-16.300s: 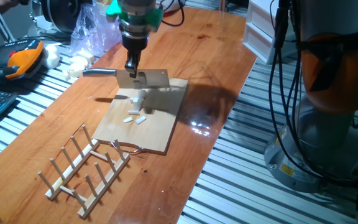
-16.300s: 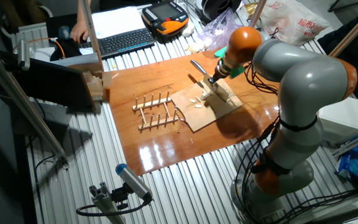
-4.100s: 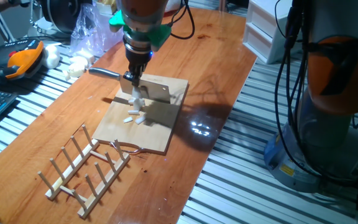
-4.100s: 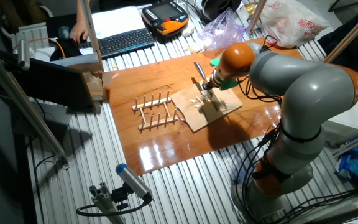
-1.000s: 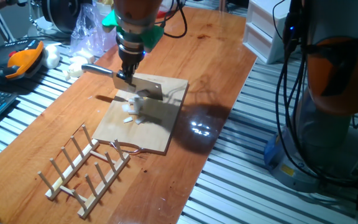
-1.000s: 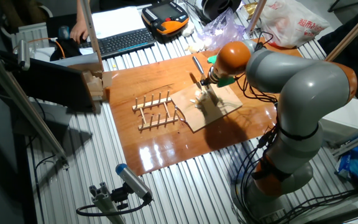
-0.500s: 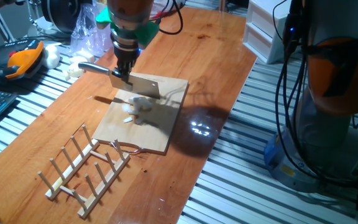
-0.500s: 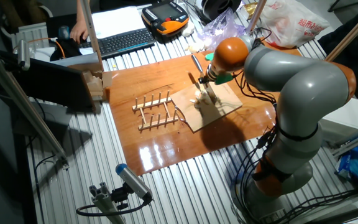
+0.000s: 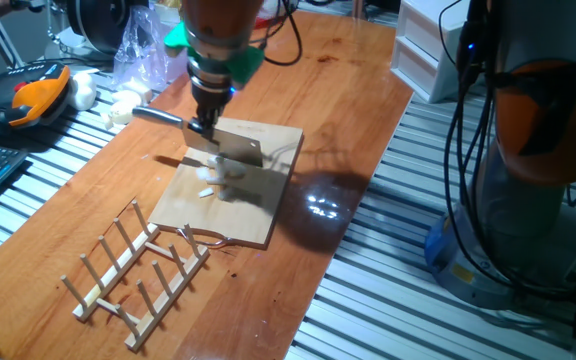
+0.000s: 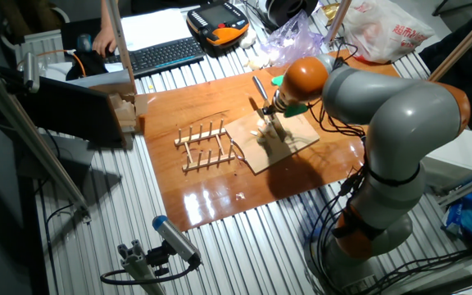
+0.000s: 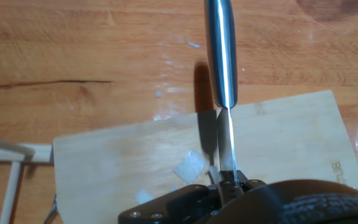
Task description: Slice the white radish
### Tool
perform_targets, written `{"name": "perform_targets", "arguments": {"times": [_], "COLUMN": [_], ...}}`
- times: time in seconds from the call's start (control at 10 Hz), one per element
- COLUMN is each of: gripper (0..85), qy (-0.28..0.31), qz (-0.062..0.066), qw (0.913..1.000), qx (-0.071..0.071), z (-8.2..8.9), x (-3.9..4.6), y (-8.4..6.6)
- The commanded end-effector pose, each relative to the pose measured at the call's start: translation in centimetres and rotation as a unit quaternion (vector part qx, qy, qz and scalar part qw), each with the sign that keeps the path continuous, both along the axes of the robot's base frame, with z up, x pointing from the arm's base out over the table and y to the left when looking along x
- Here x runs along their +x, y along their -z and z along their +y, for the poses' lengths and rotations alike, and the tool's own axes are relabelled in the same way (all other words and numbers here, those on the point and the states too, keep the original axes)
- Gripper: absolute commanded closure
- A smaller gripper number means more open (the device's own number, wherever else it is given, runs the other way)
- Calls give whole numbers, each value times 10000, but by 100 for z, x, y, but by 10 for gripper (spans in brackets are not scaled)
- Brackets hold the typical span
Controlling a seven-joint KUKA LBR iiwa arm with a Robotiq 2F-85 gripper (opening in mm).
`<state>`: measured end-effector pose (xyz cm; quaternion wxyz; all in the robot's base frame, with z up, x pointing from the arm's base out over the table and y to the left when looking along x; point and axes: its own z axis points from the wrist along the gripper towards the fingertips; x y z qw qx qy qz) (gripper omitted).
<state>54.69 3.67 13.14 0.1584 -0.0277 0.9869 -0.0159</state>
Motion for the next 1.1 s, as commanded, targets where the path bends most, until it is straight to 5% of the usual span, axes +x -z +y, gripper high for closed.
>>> {"name": "perform_targets", "arguments": {"times": [0.0,0.7,1.0], "gripper": [850,850,850], "qy": [4,-14,-42], "qz": [-42,-295,-278], "qw": [10000,9994,9994], "qx": [-6,-176,-194], "z": [-4,-17,-26], "x": [-41,-117,-129], "y": [27,200,184]}}
